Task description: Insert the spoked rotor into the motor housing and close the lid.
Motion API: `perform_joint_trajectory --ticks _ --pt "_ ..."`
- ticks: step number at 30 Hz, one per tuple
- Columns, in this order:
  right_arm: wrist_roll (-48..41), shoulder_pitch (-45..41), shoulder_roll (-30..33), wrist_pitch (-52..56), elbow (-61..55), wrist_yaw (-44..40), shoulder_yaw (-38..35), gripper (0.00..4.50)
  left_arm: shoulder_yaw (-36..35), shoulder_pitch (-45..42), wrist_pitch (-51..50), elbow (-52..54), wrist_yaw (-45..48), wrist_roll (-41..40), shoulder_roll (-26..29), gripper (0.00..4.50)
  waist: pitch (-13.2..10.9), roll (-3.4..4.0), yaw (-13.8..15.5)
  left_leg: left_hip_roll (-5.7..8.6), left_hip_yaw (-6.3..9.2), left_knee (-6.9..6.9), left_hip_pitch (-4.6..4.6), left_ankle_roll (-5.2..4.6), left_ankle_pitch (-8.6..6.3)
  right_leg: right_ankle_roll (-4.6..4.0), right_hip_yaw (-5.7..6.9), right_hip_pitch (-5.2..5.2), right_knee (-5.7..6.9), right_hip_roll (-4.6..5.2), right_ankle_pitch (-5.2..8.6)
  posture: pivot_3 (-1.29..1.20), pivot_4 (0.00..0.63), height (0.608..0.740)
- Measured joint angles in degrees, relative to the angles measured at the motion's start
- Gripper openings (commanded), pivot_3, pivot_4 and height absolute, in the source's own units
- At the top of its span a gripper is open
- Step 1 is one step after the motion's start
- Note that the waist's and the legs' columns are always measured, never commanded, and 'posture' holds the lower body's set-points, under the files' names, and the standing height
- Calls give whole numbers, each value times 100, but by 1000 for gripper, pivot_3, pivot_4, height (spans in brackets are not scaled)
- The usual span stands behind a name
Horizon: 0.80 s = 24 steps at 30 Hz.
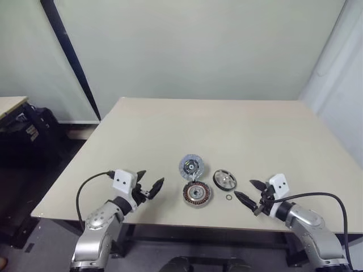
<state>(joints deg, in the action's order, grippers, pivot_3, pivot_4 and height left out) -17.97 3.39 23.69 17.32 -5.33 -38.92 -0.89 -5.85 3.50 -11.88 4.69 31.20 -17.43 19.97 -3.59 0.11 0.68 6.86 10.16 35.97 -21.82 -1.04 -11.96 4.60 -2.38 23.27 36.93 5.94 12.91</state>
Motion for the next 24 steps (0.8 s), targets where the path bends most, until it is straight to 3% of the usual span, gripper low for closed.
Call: perform_joint_trajectory --ticks 15,24 --pt "95 -68 -15 290 -154 427 39 4500 271 107 -370 262 380 -132 181 4105 0 0 4 0 -1 0 -1 -1 0 -1 -1 1 -1 0 0 0 0 740" --pt "255 24 68 1003 -597 470 641 4500 586 215 -841 458 1056 -358 474 4105 0 1 1 -5 -4 0 -1 -1 -1 -1 -1 2 -1 -1 0 0 0 740"
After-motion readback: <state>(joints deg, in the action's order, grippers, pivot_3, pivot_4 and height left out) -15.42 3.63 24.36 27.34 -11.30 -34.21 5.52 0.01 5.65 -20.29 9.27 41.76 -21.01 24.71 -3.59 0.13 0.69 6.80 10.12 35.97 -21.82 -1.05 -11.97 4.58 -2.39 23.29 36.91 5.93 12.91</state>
